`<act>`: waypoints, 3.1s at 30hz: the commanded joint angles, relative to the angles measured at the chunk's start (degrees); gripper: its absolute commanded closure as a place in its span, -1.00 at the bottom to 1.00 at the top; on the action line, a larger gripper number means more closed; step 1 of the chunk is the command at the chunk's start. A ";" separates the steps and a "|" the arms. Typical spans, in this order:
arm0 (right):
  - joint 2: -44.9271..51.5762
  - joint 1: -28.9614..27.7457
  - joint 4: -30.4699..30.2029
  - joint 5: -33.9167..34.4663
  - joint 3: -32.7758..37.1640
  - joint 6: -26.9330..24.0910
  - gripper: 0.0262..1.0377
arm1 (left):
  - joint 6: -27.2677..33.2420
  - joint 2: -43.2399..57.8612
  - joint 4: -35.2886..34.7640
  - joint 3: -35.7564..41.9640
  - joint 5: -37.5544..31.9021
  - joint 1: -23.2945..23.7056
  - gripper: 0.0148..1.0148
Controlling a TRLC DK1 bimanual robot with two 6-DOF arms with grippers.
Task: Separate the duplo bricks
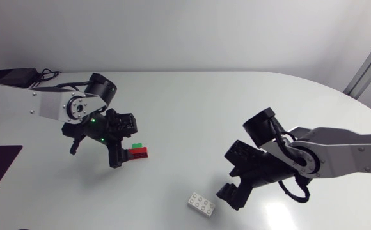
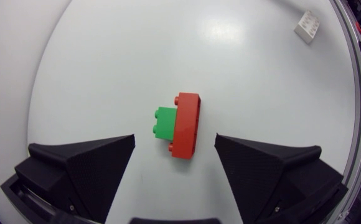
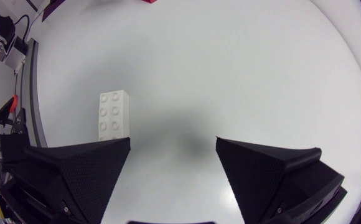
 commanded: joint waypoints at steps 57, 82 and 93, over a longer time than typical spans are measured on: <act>-3.84 -0.47 -0.31 -0.51 -3.70 0.50 -0.91 | 23.55 1.18 68.30 -37.62 -42.27 -21.30 0.50; -4.99 -0.82 -0.40 -0.51 -3.96 0.15 -0.91 | 22.84 -0.75 68.21 -44.21 -43.76 -24.47 -0.44; -5.95 -0.82 -0.66 -0.51 -4.32 0.24 -0.91 | 23.72 -13.85 64.43 -46.32 -43.68 -23.94 -0.67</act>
